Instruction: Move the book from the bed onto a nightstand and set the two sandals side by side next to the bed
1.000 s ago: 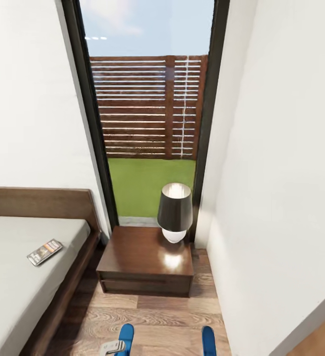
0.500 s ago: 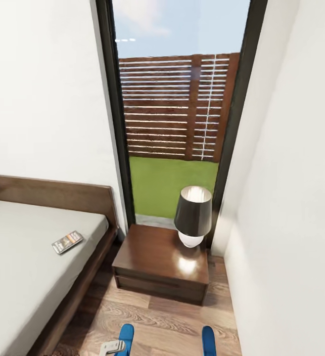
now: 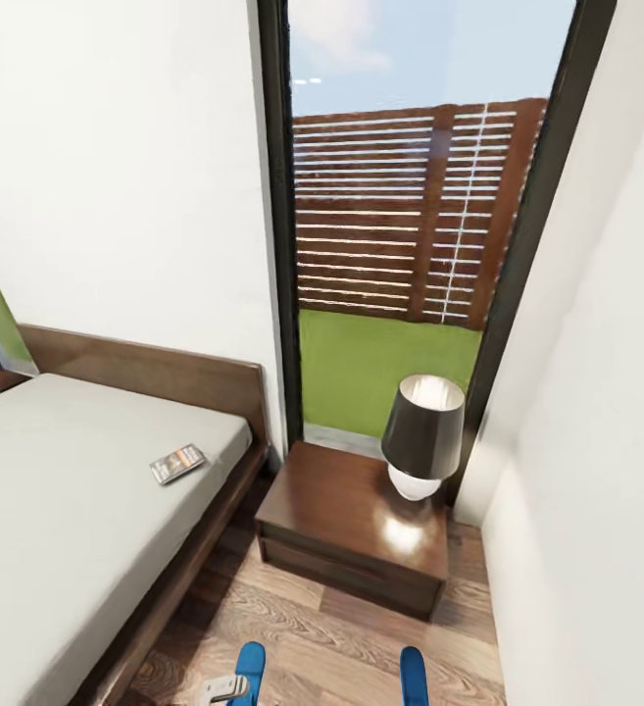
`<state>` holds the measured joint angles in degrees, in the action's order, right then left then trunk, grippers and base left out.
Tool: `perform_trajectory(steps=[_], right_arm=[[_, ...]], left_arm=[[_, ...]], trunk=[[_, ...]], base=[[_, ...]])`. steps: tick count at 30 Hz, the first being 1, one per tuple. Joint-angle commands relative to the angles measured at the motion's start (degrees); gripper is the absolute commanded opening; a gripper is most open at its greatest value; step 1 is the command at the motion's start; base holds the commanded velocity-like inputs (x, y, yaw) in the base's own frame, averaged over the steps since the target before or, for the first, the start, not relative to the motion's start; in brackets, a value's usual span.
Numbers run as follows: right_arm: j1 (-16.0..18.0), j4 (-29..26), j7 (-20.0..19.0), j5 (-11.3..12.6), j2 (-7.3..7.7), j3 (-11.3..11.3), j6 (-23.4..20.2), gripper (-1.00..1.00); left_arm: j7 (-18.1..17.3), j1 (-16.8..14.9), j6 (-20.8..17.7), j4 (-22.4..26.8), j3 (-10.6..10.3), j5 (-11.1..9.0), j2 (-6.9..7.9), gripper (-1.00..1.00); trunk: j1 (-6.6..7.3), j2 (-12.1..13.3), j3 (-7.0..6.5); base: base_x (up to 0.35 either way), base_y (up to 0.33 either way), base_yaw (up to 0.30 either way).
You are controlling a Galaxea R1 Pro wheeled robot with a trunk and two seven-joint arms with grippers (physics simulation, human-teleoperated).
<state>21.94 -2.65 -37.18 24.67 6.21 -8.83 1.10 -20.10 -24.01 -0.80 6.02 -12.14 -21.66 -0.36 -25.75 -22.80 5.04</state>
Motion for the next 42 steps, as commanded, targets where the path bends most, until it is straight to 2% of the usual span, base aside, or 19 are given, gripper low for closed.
perform_trajectory(steps=[1,10,42], right_arm=[[0.0,0.0,-0.2,0.5,0.03,-0.5,0.1,-1.00],[0.0,0.0,-0.2,0.5,0.03,-0.5,0.1,-1.00],[0.0,0.0,-0.2,0.5,0.03,-0.5,0.1,-1.00]], left_arm=[[-0.1,-0.1,-0.1,0.0,-0.4,-0.6,0.01,-1.00],[-0.1,-0.1,-0.1,0.0,-0.4,-0.6,0.01,-1.00],[-0.1,-0.1,-0.1,0.0,-0.4,-0.6,0.01,-1.00]], trunk=[[-0.03,-0.1,0.12],[-0.03,-0.1,0.12],[-0.03,-0.1,0.12]], base=[[0.015,-0.027,0.286],[0.059,-0.102,0.286],[0.001,-0.001,0.286]])
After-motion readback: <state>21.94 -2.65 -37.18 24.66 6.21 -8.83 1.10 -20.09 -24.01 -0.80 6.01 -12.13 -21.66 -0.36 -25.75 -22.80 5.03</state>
